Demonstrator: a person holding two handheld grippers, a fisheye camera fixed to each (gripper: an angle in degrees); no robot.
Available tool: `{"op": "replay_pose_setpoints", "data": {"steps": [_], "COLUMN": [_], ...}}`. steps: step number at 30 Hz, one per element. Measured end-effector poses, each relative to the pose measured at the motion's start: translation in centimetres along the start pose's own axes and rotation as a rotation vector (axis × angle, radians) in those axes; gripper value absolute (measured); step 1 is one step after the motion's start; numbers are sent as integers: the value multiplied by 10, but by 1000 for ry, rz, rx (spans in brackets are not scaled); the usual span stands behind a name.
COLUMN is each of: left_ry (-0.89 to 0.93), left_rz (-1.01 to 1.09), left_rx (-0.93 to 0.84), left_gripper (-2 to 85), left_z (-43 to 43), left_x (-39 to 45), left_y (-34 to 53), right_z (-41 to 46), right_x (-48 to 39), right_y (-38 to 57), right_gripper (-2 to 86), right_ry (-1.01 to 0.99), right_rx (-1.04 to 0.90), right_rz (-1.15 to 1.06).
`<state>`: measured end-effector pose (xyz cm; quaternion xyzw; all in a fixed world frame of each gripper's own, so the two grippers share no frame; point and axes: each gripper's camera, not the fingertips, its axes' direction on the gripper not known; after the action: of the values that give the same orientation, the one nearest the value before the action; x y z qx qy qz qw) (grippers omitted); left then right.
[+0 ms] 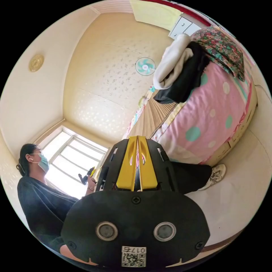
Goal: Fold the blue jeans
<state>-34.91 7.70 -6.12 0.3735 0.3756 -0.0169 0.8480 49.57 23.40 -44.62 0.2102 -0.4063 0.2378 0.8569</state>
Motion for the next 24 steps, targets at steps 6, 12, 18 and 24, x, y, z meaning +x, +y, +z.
{"op": "replay_pose_setpoints", "data": {"steps": [6, 12, 18, 24], "left_ry": [-111, 497, 828, 1031], "left_rz": [-98, -169, 341, 338], "left_rx": [-442, -276, -390, -697], "left_gripper": [74, -1, 3, 48], "left_z": [109, 89, 85, 116], "left_x": [-49, -26, 176, 229], "left_y": [-12, -47, -13, 145], "right_z": [97, 171, 239, 335], "right_x": [-35, -69, -105, -141], "right_y": [24, 72, 118, 161], "right_gripper": [4, 6, 13, 71], "right_ry": [32, 22, 148, 191], "right_rx": [-221, -352, -417, -570], "right_rz": [-69, -141, -240, -317]}}
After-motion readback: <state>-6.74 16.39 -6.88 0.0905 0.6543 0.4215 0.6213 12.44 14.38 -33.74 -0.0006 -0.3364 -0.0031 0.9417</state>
